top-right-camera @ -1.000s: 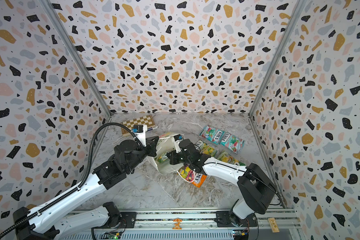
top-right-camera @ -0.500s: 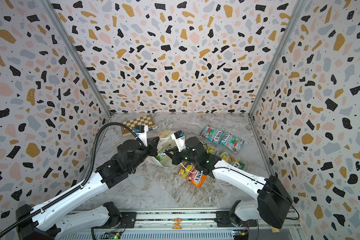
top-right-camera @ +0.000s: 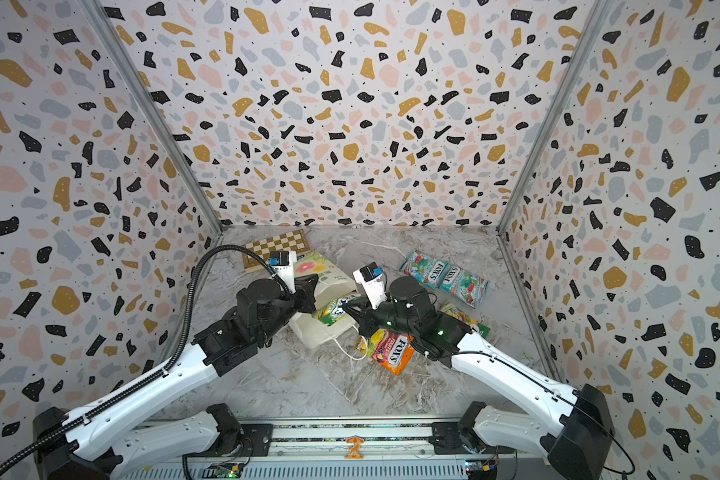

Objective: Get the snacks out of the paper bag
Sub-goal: 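Pull the green packet out of the bag with the right gripper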

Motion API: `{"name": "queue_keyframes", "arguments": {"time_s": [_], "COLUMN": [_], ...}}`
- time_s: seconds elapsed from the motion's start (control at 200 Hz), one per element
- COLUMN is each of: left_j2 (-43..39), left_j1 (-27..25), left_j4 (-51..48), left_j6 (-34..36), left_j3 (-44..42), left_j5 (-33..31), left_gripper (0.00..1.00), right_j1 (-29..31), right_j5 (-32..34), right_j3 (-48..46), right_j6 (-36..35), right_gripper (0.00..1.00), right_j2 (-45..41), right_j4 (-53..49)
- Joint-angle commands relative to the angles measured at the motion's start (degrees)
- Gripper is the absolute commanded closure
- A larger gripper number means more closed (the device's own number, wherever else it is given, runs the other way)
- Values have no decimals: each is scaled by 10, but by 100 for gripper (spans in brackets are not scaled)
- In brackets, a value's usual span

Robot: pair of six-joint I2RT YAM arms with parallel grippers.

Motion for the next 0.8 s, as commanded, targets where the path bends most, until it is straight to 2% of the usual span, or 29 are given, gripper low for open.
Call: {"name": "queue_keyframes", "arguments": {"time_s": [0.0, 0.33, 0.671, 0.796], "left_j2": [1, 0, -6, -6], "left_j1": [-1, 0, 0, -1], "left_j4": [16, 13, 5, 7], "left_j6": [1, 1, 6, 8], "left_j3": [2, 7, 13, 14], "left_j5": [-7, -5, -23, -23], "left_gripper": [100, 100, 100, 100], "right_j1": [2, -7, -104, -123], "right_j5": [29, 123, 187, 195], "right_j3": [20, 34, 20, 10], "right_j6": [-32, -58, -60, -47], "right_gripper": [100, 100, 100, 100], "right_j2": [-44, -92, -143, -155], "right_j4": [-31, -126, -248, -281]}}
